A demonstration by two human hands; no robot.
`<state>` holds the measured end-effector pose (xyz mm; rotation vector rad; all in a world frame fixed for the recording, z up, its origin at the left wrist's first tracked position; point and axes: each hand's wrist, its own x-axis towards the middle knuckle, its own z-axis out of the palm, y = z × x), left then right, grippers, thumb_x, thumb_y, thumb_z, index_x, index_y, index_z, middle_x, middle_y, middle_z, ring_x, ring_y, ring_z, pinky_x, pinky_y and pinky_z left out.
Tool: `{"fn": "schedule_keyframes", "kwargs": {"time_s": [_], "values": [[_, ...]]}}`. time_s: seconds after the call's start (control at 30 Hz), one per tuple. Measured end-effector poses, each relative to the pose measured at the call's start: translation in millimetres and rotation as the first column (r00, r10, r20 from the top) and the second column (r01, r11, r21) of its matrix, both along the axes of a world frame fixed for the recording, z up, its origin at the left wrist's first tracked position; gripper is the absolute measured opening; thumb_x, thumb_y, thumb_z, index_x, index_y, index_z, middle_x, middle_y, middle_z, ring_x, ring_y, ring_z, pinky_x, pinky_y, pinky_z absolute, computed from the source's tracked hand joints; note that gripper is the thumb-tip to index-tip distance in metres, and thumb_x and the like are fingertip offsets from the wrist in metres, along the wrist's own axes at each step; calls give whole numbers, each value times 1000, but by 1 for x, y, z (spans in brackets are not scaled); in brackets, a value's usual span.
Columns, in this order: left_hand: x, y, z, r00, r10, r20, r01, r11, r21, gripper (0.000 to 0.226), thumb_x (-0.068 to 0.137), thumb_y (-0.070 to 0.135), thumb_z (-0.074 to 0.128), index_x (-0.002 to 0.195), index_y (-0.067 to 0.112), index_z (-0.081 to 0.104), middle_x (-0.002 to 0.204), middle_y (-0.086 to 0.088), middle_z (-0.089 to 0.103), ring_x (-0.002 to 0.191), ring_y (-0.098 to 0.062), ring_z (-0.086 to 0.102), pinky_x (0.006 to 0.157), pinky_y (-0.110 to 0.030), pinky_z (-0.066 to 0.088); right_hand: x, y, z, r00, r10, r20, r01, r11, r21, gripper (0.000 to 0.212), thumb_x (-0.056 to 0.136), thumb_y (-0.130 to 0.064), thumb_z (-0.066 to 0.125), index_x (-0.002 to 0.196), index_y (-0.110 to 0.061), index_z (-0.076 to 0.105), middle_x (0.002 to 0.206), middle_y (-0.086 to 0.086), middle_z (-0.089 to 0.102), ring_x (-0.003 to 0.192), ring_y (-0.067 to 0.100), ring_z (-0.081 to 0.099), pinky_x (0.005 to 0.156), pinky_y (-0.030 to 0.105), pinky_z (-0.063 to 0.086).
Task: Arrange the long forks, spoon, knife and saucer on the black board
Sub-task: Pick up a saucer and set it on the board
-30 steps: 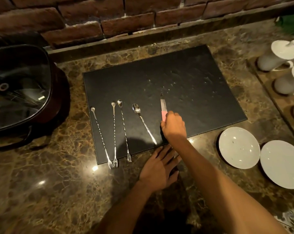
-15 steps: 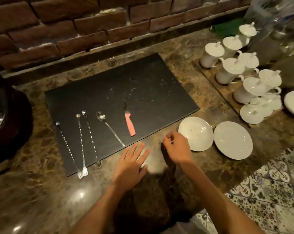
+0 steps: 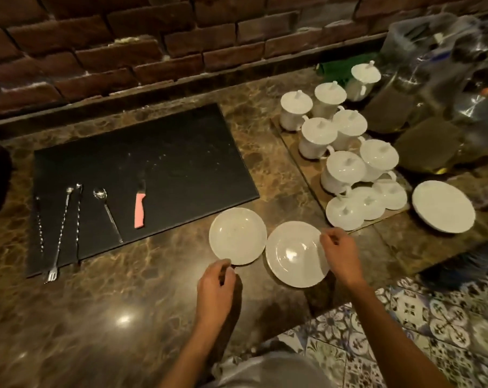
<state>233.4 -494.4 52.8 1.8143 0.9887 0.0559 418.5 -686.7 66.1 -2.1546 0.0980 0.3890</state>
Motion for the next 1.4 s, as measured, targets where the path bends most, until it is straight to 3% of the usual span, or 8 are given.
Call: {"fn": "schedule_keyframes", "kwargs": {"time_s": [0.13,0.33,0.6,0.83,0.93,1.17,1.27,1.4], "values": [[34,-46,-2,995,89,-51,-101,946,-309,20,101,15,56,88,11,71,88,-14,73,81,-24,66,82,-49,57,16,-22,-19,997,62,-40,-62,998,-14,15,89,-12,54,77,-9,63,75,10,67,70,23,61,61,35,49],[63,-74,-18,962,265,-65,-261,827,-498,19,99,10,58,91,16,74,75,-8,66,68,-23,56,69,-41,56,23,-24,-36,989,146,-18,-146,989,-38,16,85,-8,62,74,-16,70,67,-6,66,63,3,57,57,24,42],[76,-82,-23,929,357,-96,-367,859,-357,17,93,7,64,78,13,67,93,-20,71,97,-38,69,81,-55,63,29,-28,-42,984,169,-55,-172,984,-50,16,84,-11,65,70,-7,69,64,4,64,64,20,58,63,38,48],[79,-89,-16,946,318,-65,-323,898,-299,16,94,6,65,84,-7,67,89,-29,69,84,-40,68,82,-58,61,34,-35,-38,986,138,-89,-145,987,-75,19,85,-10,63,67,-5,64,63,7,61,64,22,56,62,36,47],[81,-84,-6,946,325,-3,-315,914,-256,19,94,11,67,80,0,69,81,-24,69,73,-29,65,78,-52,63,38,-30,-26,990,132,-47,-134,990,-48,17,85,-12,64,68,-9,65,65,6,64,64,21,58,62,35,48],[72,-24,8,859,511,37,-507,858,-80,19,98,14,64,81,20,67,80,2,68,81,-19,66,78,-37,61,40,60,-8,952,304,19,-304,953,-4,17,84,-13,66,67,-10,68,62,-1,61,61,15,54,62,31,43],[64,0,6,822,570,14,-567,821,-69,14,100,13,63,103,9,75,95,-5,71,88,-21,67,72,-27,56,31,93,-14,936,351,14,-351,936,-22,13,86,-15,66,74,-12,71,70,3,66,66,17,59,65,28,45],[58,14,0,827,563,1,-562,826,-46,15,98,9,62,91,7,75,86,-10,73,83,-24,69,67,-29,55,23,112,-24,935,354,18,-352,934,-57,13,87,-16,67,78,-9,73,71,4,67,68,20,61,60,26,44]]}}
